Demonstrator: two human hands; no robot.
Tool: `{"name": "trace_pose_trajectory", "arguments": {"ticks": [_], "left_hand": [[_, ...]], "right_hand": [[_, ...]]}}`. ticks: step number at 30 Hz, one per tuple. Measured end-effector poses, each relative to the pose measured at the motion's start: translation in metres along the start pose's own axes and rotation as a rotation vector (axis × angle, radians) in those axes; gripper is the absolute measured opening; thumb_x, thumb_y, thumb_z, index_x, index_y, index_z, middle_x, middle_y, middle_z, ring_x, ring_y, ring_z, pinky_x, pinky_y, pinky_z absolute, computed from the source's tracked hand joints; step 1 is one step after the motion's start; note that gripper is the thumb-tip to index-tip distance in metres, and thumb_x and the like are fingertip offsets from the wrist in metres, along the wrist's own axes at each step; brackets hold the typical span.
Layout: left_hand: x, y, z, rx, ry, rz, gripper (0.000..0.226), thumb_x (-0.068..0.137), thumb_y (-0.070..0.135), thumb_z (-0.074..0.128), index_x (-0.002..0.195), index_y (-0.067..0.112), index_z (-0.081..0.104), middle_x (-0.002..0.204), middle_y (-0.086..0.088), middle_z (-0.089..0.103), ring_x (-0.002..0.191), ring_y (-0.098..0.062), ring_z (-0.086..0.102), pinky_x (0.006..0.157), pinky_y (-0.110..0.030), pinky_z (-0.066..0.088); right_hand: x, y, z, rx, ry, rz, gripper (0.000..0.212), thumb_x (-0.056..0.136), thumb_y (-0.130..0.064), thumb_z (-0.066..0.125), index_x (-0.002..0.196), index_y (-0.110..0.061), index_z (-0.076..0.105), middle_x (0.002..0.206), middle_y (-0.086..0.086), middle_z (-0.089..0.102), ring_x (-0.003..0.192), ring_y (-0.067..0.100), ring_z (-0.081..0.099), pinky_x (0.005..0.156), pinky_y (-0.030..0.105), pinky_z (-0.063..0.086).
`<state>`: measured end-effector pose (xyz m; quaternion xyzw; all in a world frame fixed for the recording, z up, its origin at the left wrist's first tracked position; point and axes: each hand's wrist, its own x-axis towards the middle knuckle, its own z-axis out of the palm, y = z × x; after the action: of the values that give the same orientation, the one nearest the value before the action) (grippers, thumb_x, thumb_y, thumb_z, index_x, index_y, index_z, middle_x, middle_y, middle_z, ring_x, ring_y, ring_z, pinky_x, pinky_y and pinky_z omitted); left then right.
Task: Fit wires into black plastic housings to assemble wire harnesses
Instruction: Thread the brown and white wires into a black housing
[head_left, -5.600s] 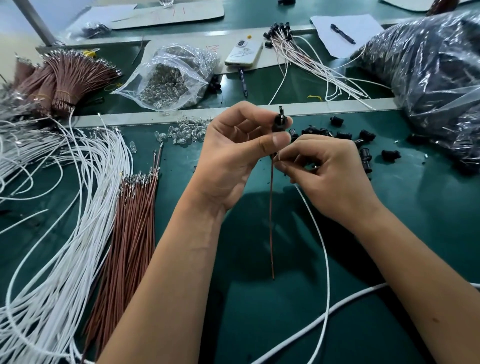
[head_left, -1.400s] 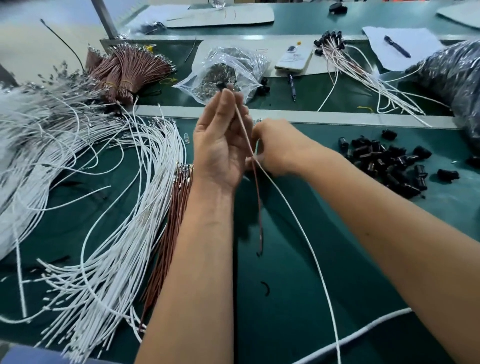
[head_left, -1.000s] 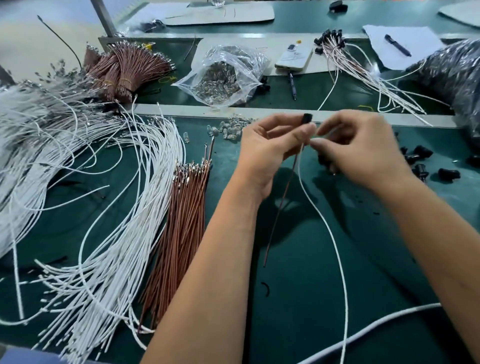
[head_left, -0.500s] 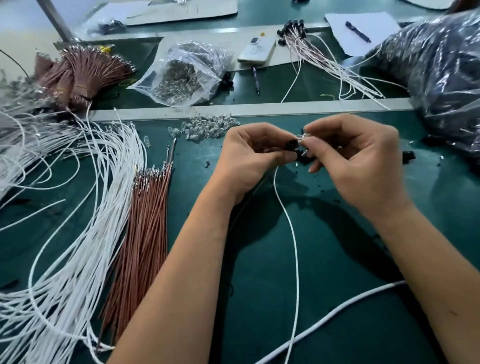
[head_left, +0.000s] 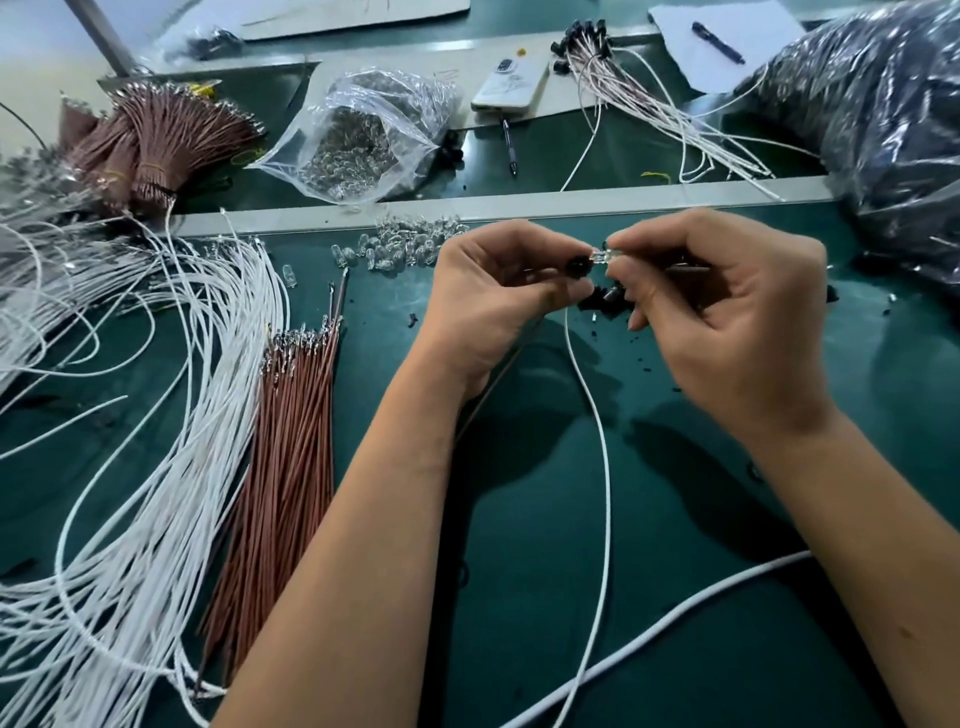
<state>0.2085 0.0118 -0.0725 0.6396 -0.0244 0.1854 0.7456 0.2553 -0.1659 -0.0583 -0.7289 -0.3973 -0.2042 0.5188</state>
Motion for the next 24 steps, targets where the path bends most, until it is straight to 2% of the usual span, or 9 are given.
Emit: {"name": "trace_pose_trajectory", "arguments": {"ticks": [5, 11, 17, 24], "left_hand": [[0.0007, -0.0014, -0.0015, 0.008, 0.006, -0.011, 0.025, 0.068, -0.019, 0.076, 0.082, 0.002, 0.072, 0.081, -0.013, 0.073, 0.075, -0.021, 0.07, 0.076, -0.029, 0.056], [0.0009, -0.0025, -0.0024, 0.031, -0.002, -0.034, 0.03, 0.068, -0.02, 0.076, 0.077, 0.009, 0.075, 0.084, -0.012, 0.075, 0.08, -0.024, 0.071, 0.08, -0.032, 0.057], [-0.0001, -0.002, -0.0027, 0.084, -0.02, -0.047, 0.026, 0.073, -0.019, 0.075, 0.09, 0.0, 0.074, 0.084, -0.008, 0.077, 0.079, -0.017, 0.072, 0.079, -0.025, 0.056], [-0.0023, -0.0004, -0.0032, 0.2, -0.04, -0.047, 0.028, 0.072, -0.017, 0.078, 0.089, 0.004, 0.076, 0.084, -0.005, 0.078, 0.079, -0.014, 0.073, 0.078, -0.022, 0.056]], "right_hand": [[0.0, -0.0002, 0.0026, -0.07, -0.058, -0.046, 0.006, 0.096, -0.009, 0.075, 0.097, -0.005, 0.078, 0.085, -0.003, 0.074, 0.07, 0.006, 0.068, 0.065, 0.034, 0.056], [0.0013, 0.0005, 0.0023, -0.173, -0.073, -0.077, 0.004, 0.093, -0.005, 0.075, 0.093, -0.002, 0.078, 0.084, 0.003, 0.075, 0.071, 0.014, 0.067, 0.069, 0.029, 0.054], [0.0047, 0.0041, -0.0029, -0.215, -0.121, -0.09, 0.002, 0.091, -0.003, 0.076, 0.092, -0.002, 0.077, 0.084, 0.005, 0.074, 0.075, 0.019, 0.068, 0.071, 0.029, 0.054], [0.0047, 0.009, -0.0045, -0.196, -0.209, -0.001, 0.004, 0.088, -0.003, 0.078, 0.092, -0.005, 0.078, 0.079, 0.001, 0.073, 0.068, 0.011, 0.063, 0.066, 0.02, 0.05]]}}
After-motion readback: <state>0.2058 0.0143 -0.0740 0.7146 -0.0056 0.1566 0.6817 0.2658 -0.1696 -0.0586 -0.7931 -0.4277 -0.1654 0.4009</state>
